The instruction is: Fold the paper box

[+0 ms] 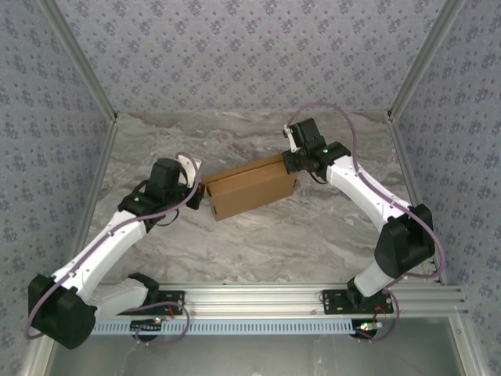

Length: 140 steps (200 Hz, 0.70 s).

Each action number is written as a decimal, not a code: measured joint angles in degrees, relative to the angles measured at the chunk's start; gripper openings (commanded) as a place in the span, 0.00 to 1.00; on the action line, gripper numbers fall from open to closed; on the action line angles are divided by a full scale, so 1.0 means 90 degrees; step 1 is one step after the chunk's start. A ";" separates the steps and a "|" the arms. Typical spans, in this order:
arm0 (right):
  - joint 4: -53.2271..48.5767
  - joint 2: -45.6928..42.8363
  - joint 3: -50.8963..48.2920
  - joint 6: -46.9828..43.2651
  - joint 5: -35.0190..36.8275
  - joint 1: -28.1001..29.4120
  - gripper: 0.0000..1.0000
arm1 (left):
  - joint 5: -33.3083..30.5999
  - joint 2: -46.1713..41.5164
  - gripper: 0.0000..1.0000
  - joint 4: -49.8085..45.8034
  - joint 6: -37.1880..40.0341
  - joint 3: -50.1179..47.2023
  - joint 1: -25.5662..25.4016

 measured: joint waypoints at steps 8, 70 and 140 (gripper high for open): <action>0.0000 0.0000 0.0000 0.0015 0.0000 0.0000 0.07 | -0.0019 0.0044 0.00 -0.0068 -0.0104 0.0063 0.0000; -0.0012 0.0000 0.0000 0.0073 0.0029 0.0036 0.07 | -0.0155 0.0245 0.00 -0.0138 -0.1413 0.0257 -0.0022; -0.0012 0.0000 0.0000 0.0129 0.0066 0.0070 0.08 | -0.0474 0.0357 0.00 -0.0114 -0.2863 0.0342 -0.0185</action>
